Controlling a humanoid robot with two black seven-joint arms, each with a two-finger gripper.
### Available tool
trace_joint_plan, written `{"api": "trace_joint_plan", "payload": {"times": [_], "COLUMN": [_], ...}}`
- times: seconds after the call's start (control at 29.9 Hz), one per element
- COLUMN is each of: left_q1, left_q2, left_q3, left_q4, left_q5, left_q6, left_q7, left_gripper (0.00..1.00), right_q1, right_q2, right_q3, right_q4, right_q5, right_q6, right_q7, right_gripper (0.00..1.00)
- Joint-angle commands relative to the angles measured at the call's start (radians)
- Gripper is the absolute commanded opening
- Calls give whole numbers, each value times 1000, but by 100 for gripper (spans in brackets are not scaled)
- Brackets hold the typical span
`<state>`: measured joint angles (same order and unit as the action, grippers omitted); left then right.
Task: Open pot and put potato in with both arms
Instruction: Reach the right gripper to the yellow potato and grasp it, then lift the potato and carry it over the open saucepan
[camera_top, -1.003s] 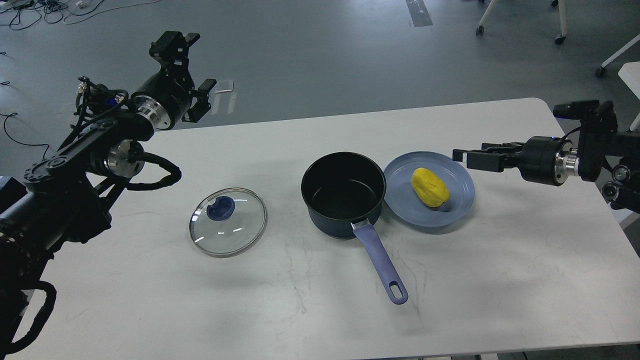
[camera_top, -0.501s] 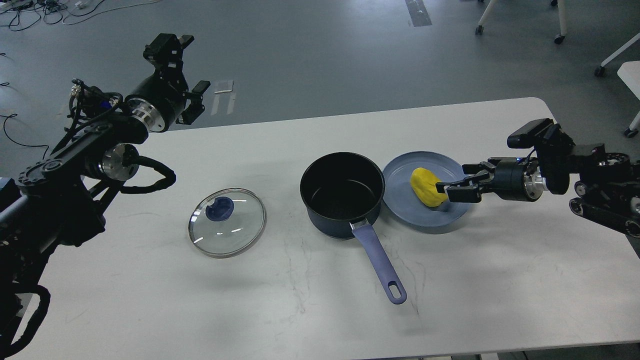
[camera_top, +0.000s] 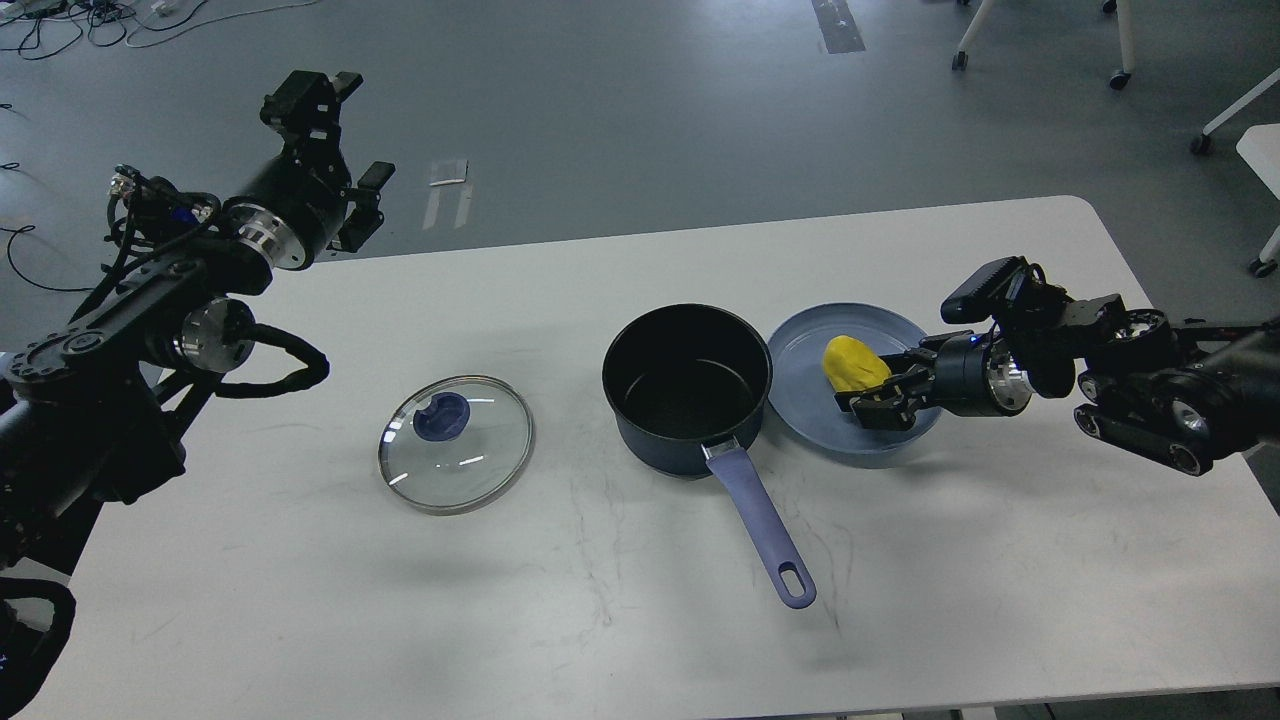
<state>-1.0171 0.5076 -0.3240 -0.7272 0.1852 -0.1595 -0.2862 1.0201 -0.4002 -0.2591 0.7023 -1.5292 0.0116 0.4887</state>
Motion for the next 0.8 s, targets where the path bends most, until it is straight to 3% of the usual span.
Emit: {"api": "trace_joint_plan", "payload": {"times": [0.0, 0.47, 0.77], "left_q1": [2, 2, -1], "left_q2": [-1, -17, -18], "left_q3": [0, 2, 2], "left_q4": [0, 0, 0], "left_q5": [3, 40, 42], "left_q6": [0, 0, 2], "left_q7": [-2, -13, -13], "left_gripper": [98, 98, 98], "right_q1": [15, 219, 270], "right_q2": [6, 11, 257], "right_q3": [-23, -25, -101], "right_q4": [-18, -7, -46], "right_q5": [0, 1, 1], "right_q6": [-13, -97, -140], "right_q7": [0, 0, 0], "right_gripper": [29, 30, 34]}}
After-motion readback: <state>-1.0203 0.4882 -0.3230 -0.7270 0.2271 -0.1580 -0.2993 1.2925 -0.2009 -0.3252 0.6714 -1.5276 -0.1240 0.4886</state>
